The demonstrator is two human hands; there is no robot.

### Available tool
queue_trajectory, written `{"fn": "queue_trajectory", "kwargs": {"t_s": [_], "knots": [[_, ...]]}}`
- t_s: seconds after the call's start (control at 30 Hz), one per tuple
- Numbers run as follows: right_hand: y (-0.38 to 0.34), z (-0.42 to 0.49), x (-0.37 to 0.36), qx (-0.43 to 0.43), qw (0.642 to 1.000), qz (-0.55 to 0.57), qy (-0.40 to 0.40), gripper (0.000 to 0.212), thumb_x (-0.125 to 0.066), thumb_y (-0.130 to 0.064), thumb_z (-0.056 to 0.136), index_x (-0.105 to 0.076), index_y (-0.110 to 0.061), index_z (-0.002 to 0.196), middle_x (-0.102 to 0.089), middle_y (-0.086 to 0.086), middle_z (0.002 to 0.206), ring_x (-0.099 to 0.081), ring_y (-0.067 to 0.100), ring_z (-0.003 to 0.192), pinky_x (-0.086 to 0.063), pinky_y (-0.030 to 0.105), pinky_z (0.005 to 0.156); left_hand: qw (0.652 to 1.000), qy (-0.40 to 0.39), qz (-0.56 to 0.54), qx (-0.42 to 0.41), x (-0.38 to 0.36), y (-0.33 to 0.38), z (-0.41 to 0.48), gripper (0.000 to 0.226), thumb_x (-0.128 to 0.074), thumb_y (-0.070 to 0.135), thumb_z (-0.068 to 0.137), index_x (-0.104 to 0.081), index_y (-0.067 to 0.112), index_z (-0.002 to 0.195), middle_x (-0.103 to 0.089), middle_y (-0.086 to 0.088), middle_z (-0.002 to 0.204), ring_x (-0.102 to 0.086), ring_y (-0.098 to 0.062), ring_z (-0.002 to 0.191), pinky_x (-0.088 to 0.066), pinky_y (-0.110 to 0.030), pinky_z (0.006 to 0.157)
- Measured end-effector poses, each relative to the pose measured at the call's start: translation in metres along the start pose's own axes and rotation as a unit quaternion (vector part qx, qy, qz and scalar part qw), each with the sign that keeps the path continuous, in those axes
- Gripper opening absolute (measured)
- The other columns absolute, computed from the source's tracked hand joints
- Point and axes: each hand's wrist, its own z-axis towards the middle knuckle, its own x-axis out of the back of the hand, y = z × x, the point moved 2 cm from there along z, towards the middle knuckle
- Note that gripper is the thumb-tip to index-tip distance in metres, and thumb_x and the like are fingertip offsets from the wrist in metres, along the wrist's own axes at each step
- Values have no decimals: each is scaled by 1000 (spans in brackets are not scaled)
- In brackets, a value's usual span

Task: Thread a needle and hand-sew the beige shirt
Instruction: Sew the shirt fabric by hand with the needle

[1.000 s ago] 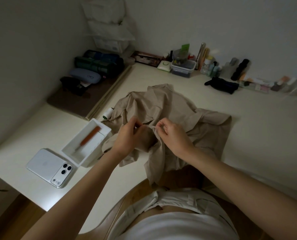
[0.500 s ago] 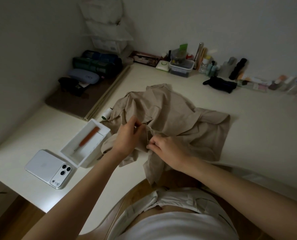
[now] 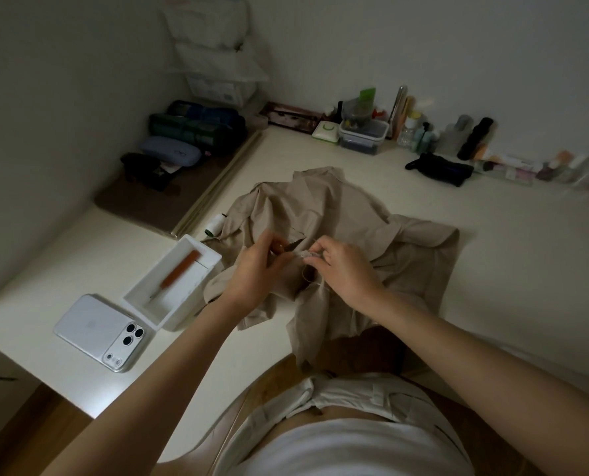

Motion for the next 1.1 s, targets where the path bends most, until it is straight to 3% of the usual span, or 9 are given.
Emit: {"fn": "queue_trajectory", "kwargs": {"t_s": [0.1, 0.27, 0.4, 0.53, 0.63, 0.7, 0.8, 0.93, 1.1], "knots": [[3, -2, 0, 5, 1000, -7, 4, 10, -64, -20, 89, -61, -10, 89, -65, -5, 74, -63, 8, 69, -54, 26, 64, 1000, -19, 20, 7, -2, -1, 1, 23, -54, 24, 95, -56, 16, 117, -57, 4, 89, -52, -4, 73, -41, -12, 64], [6, -3, 4, -5, 1000, -7, -4, 10, -64, -21, 89, -62, -12, 88, -66, -1, 71, -62, 7, 65, -54, 29, 62, 999, -22, 16, -34, -4, 4, -2, 13, -56, 18, 95, -66, 12, 100, -58, 4, 90, -52, -3, 79, -38, -8, 70], [8, 3, 7, -36, 999, 23, -26, 9, -66, -22, 88, -61, -16, 83, -61, -7, 66, -58, 0, 61, -46, 17, 58, 998, -36, -48, 3, -5, 7, -2, 13, -54, 21, 95, -66, 16, 94, -62, 2, 91, -56, -8, 83, -44, -19, 72], [3, 4, 10, -20, 999, -14, -39, 18, -61, -27, 91, -58, -10, 98, -46, -11, 58, -49, -4, 50, -37, 11, 49, 993, -34, -101, 46, -5, 7, -2, 14, -53, 24, 96, -64, 22, 89, -63, 4, 84, -57, -4, 74, -47, -19, 67], [-3, 0, 11, -26, 999, -20, -36, 24, -44, -35, 99, -45, -15, 113, -52, -11, 83, -53, -3, 71, -44, 13, 62, 994, -19, -86, 65, -4, 0, 1, 15, -52, 27, 96, -65, 21, 91, -63, 7, 84, -59, -4, 76, -48, -20, 68], [-8, -4, 10, -23, 999, -1, -31, 22, -33, -26, 102, -47, -14, 114, -55, -3, 99, -58, 12, 89, -50, 28, 76, 995, -10, -71, 66, -3, -3, 3, 16, -53, 27, 96, -65, 19, 92, -64, 7, 83, -60, -7, 78, -48, -22, 69], [-9, -10, 4, 24, 999, -6, -30, 27, -33, -15, 101, -55, -11, 115, -58, 1, 109, -57, 12, 98, -49, 27, 85, 995, 0, -73, 64, -2, -5, 5, 15, -53, 25, 96, -64, 22, 85, -62, 9, 76, -57, -2, 69, -43, -14, 62], [-3, -12, 0, 32, 998, -13, -45, 30, -35, -18, 102, -58, -13, 121, -49, -23, 73, -51, -7, 66, -45, 16, 65, 996, 7, -61, 61, -1, -4, 6, 16, -54, 25, 96, -64, 19, 86, -62, 7, 76, -57, -3, 68, -43, -12, 60], [-4, -16, -2, 36, 999, -13, -27, 14, -37, -25, 102, -50, -19, 104, -57, -5, 64, -56, 12, 57, -51, 46, 56, 997, 10, -51, 52, -1, -2, 6, 13, -54, 25, 96, -62, 20, 88, -61, 8, 76, -57, -3, 69, -44, -13, 61]]}}
